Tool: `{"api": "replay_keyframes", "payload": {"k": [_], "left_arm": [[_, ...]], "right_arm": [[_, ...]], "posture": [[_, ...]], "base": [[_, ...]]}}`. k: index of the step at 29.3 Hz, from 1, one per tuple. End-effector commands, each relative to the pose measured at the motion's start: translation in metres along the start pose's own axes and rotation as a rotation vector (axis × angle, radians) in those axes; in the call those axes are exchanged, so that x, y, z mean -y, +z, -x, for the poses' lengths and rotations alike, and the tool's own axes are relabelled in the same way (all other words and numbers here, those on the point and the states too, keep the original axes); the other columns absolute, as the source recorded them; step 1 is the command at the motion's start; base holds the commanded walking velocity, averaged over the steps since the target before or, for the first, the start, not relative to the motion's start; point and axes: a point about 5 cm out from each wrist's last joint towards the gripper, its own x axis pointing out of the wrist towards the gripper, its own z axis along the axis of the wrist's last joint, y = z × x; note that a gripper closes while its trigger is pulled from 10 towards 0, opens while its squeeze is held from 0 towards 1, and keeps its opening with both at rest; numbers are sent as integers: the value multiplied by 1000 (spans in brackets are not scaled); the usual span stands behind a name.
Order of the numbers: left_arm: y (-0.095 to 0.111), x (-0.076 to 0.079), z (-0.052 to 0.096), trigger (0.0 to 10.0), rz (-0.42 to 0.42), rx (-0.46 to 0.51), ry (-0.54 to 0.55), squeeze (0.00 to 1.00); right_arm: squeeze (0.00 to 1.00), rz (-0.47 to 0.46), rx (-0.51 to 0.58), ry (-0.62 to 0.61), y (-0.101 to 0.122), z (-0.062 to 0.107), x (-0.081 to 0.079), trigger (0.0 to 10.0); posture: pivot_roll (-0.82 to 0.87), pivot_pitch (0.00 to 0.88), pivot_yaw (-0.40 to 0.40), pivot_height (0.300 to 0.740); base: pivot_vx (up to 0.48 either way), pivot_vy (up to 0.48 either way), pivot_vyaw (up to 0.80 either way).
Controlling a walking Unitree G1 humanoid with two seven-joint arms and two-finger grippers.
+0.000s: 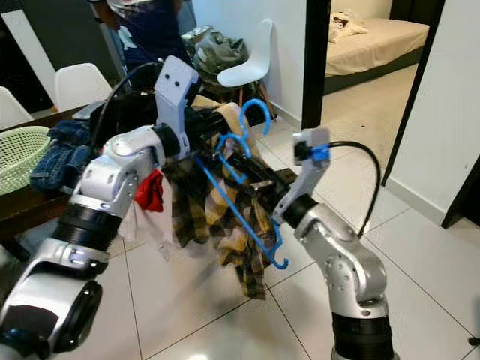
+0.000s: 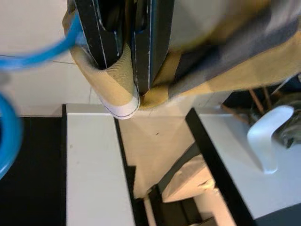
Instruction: Hang hanger
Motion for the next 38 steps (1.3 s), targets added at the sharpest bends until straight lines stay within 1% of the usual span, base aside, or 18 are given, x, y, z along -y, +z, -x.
{"api": "replay_keyframes", "payload": {"k": [1, 2, 4, 6, 7, 9, 12, 14, 17, 19, 22, 24, 25, 27, 29, 30, 32, 38], "left_arm": [[0, -2, 6, 10000, 33, -3, 5, 0], [0, -2, 6, 10000, 33, -3, 5, 0], [9, 28, -3, 10000, 125, 73, -86, 0], [18, 48, -9, 10000, 180, 135, -153, 0], [18, 48, -9, 10000, 180, 135, -153, 0], [25, 61, -16, 10000, 204, 172, -187, 0], [31, 67, -21, 10000, 219, 191, -203, 0], [37, 73, -23, 10000, 241, 212, -219, 0], [40, 76, -22, 10000, 258, 216, -228, 0], [38, 76, -21, 10000, 266, 200, -209, 0], [37, 74, -19, 10000, 271, 191, -190, 0], [34, 69, -17, 10000, 267, 178, -157, 0], [30, 60, -14, 10000, 256, 163, -111, 0], [30, 60, -14, 10000, 256, 163, -111, 0], [26, 28, -4, 10000, 231, 142, 32, 0], [26, 28, -4, 10000, 231, 142, 32, 0], [28, 10, 4, 10000, 210, 148, 102, 0], [38, -4, 11, 10000, 184, 173, 141, 0]], "right_arm": [[0, 17, 64, 4, 10, -4, -1, 10000], [0, 17, 64, 4, 10, -4, -1, 10000], [0, 31, 30, -24, 3, -13, -3, 10000], [0, 41, 1, -40, -3, -19, -5, 10000], [0, 41, 1, -40, -3, -19, -5, 10000], [0, 58, -33, -43, -9, -22, -8, 10000], [0, 71, -54, -58, -12, -23, -7, 10000], [0, 119, -70, -116, -12, -23, -2, 10000], [0, 134, -54, -172, -8, -23, 6, 10000], [0, 165, -35, -238, -2, -20, 16, 10000], [0, 187, -33, -275, 1, -18, 21, 10000], [0, 217, -37, -323, 4, -15, 27, 10000], [0, 237, -35, -371, 7, -11, 34, 10000], [0, 237, -35, -371, 7, -11, 34, 10000], [0, 244, 7, -484, 18, 3, 50, 10000], [0, 244, 7, -484, 18, 3, 50, 10000], [0, 235, 28, -534, 21, 10, 57, 10000], [0, 222, 11, -551, 15, 14, 60, 10000]], "posture": [[-96, 0, 97, 740], [-96, 0, 97, 740], [-88, 0, 89, 740], [-85, 0, 86, 740], [-85, 0, 86, 740], [-82, 0, 86, 740], [-84, 0, 87, 740], [-87, 0, 93, 740], [-91, 0, 96, 740], [-93, 0, 99, 740], [-93, 0, 99, 740], [-94, 0, 97, 740], [-96, 0, 98, 740], [-96, 0, 98, 740], [-93, 0, 98, 740], [-93, 0, 98, 740], [-92, 0, 97, 740], [-91, 0, 91, 740]], "base": [[0, 0, 0], [0, 0, 0], [0, 0, 0], [0, 0, 0], [0, 0, 0], [0, 0, 0], [0, 0, 0], [0, 0, 0], [0, 0, 0], [0, 0, 0], [0, 0, 0], [0, 0, 0], [0, 0, 0], [0, 0, 0], [0, 0, 0], [0, 0, 0], [0, 0, 0], [0, 0, 0]]}}
